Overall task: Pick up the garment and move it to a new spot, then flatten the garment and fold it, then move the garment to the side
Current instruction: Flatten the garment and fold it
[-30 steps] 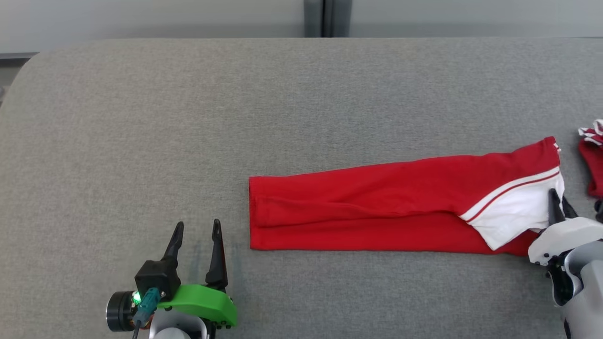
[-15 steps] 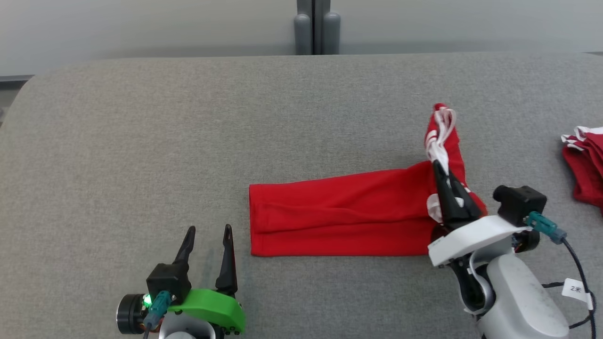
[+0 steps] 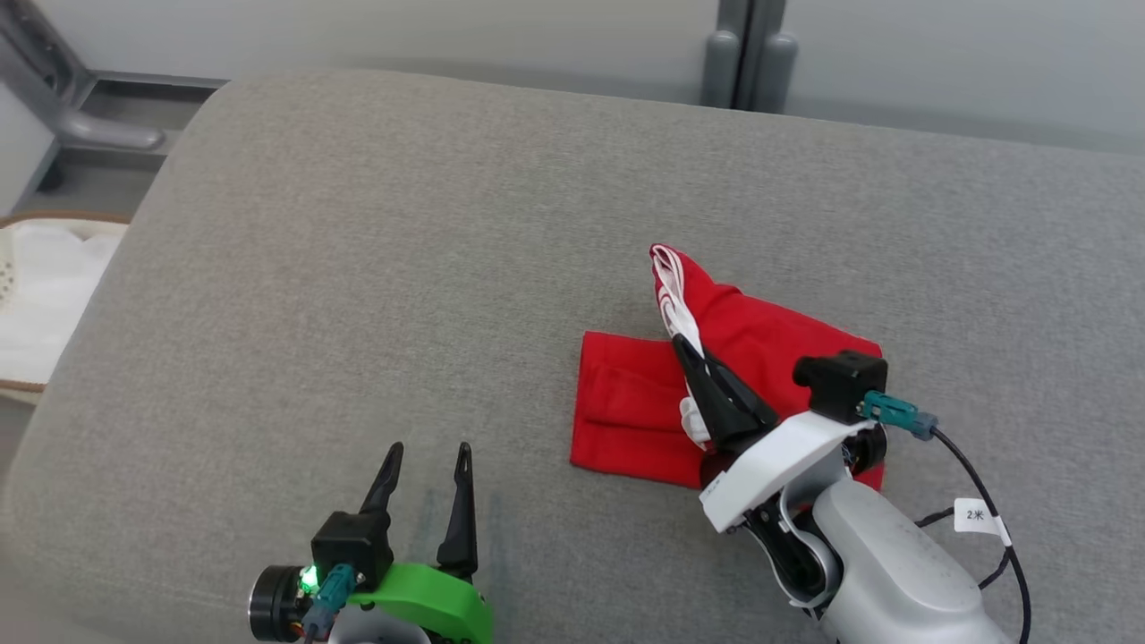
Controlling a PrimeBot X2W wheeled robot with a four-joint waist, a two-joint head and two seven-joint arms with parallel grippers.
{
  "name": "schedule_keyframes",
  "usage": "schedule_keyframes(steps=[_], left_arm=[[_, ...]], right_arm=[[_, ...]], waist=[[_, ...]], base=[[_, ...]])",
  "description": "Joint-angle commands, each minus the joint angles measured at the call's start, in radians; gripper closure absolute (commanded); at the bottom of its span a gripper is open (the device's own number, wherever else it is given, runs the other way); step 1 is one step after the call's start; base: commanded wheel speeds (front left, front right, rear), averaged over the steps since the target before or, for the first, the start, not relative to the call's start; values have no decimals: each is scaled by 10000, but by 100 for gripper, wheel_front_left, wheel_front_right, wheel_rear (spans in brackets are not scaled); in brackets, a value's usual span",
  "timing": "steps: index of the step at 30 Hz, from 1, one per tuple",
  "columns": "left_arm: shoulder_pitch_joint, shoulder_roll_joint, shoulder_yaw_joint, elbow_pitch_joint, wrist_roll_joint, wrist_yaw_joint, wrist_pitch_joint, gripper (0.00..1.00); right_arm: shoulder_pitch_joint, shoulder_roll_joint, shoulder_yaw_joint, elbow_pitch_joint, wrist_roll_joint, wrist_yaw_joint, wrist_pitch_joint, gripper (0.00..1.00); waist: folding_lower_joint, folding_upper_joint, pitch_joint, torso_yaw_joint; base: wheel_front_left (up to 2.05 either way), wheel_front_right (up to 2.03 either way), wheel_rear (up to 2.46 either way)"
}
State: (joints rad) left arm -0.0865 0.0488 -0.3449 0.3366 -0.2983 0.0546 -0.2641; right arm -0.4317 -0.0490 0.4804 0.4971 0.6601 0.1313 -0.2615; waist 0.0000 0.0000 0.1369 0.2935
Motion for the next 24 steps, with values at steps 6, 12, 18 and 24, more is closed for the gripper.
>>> schedule_keyframes(steps=[6,12,18,24], left_arm=[[191,41,64,49,4,123,6,0],[142,39,344,73,173,113,4,0],[-37,41,622,116,384,68,4,0],[-81,41,974,176,715,71,4,0]], right_arm=[[-380,-51,296,36,471,-14,-39,0],[-85,-57,-951,22,-701,-14,-39,0],[597,-41,-3019,-147,-2665,-14,-39,0],[1429,-38,-4499,-276,-4131,-14,-40,0]], waist=[[0,0,-72,632],[0,0,-224,-165],[0,0,-364,-1202],[0,0,-514,-2089]], base=[[0,0,0],[0,0,0],[0,0,0],[0,0,0]])
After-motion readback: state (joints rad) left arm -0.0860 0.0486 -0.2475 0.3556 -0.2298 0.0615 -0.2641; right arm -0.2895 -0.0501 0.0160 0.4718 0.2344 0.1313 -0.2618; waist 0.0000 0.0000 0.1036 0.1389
